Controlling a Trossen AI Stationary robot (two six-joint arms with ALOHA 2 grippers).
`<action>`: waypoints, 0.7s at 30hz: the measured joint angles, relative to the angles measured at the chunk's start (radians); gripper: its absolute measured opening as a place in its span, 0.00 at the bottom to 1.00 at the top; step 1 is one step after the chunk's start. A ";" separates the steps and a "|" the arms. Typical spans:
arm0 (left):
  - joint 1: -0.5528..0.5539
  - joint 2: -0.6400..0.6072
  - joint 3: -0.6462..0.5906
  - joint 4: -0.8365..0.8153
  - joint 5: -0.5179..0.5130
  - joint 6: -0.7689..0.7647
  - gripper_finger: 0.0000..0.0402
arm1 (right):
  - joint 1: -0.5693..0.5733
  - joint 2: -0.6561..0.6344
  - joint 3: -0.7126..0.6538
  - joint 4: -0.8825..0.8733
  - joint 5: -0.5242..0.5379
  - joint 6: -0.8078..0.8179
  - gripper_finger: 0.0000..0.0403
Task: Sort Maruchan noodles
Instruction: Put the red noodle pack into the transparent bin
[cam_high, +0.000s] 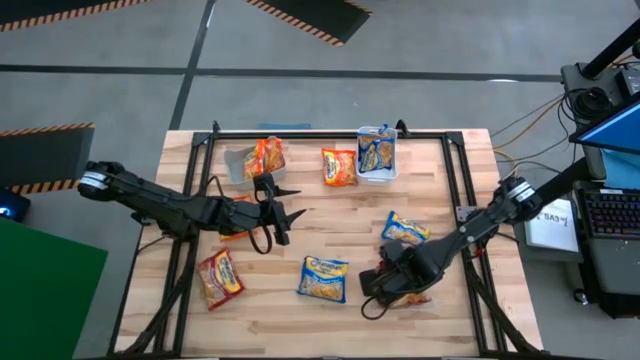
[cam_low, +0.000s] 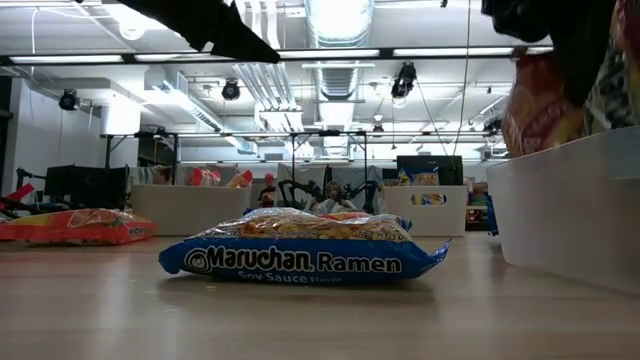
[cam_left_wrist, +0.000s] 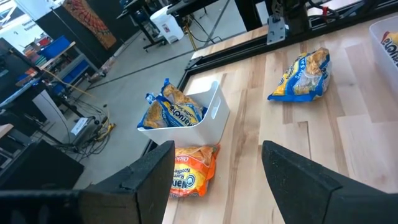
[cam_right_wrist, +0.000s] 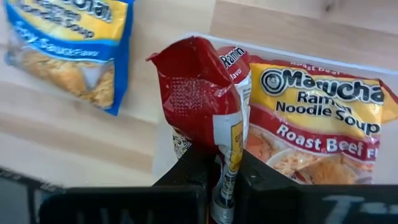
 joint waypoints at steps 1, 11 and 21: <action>0.000 0.000 0.000 0.001 0.000 -0.001 0.56 | -0.003 0.012 0.000 0.001 -0.001 0.000 0.03; 0.000 0.000 0.001 0.007 0.000 -0.005 0.56 | -0.023 0.063 0.000 0.000 -0.003 -0.011 0.21; 0.000 0.000 0.001 0.014 0.000 -0.005 0.56 | -0.054 0.030 0.002 0.077 0.007 -0.067 0.52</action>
